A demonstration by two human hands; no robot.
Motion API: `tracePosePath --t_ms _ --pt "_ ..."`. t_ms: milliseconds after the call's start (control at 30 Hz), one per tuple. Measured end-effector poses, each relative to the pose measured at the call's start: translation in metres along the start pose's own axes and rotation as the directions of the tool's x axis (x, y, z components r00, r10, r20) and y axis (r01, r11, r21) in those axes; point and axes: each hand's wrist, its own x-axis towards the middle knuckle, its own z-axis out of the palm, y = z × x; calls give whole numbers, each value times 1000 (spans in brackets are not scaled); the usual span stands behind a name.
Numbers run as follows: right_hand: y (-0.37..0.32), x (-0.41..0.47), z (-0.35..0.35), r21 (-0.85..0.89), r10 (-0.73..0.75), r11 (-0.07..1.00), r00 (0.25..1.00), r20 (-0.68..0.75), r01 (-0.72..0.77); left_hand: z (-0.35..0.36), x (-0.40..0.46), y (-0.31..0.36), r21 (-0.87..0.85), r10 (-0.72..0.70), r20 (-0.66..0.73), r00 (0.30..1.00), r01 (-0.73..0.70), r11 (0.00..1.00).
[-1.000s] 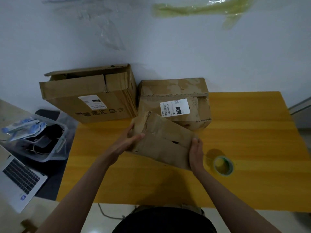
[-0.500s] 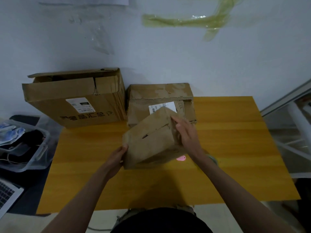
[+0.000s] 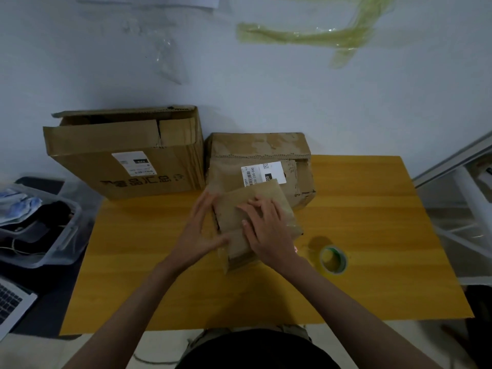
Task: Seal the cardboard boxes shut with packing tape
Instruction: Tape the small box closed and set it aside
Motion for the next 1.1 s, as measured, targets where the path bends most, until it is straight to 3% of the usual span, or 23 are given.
tracePosePath --t_ms 67,167,333,467,600,667,733,767,833,933,1100 --pt "-8 4 4 -15 14 1000 998 -56 -15 -4 0 10 229 71 162 984 -107 967" --pt "-29 17 5 -36 51 998 990 -132 -56 3 0 14 410 38 184 982 -112 905" --pt "-45 33 22 -227 1 974 1000 19 3 5 1 17 409 76 146 986 -130 903" --pt "-14 27 11 -251 28 968 1000 0 -27 2 -1 13 409 -5 156 988 -59 911" --pt "42 29 -10 -263 233 933 970 -72 -244 3 2 17 425 -39 168 985 -37 904" --pt "71 26 -15 -151 402 901 914 -59 -407 1 3 18 409 -37 174 984 -38 912" --pt "89 20 -13 219 476 851 877 67 -478 -8 -1 13 384 -22 176 984 -48 922" --pt "88 17 -10 425 481 757 863 152 -497 -14 -5 9 365 -13 174 985 -52 930" --pt "67 16 -2 642 419 604 873 249 -473 -28 -14 3 348 -8 172 985 -53 936" --pt "24 21 12 737 315 538 909 273 -408 -47 -24 -2 513 -9 181 983 -86 854" --pt "-25 32 29 677 222 699 970 101 -230 -67 -28 2 640 -82 187 979 -58 767"
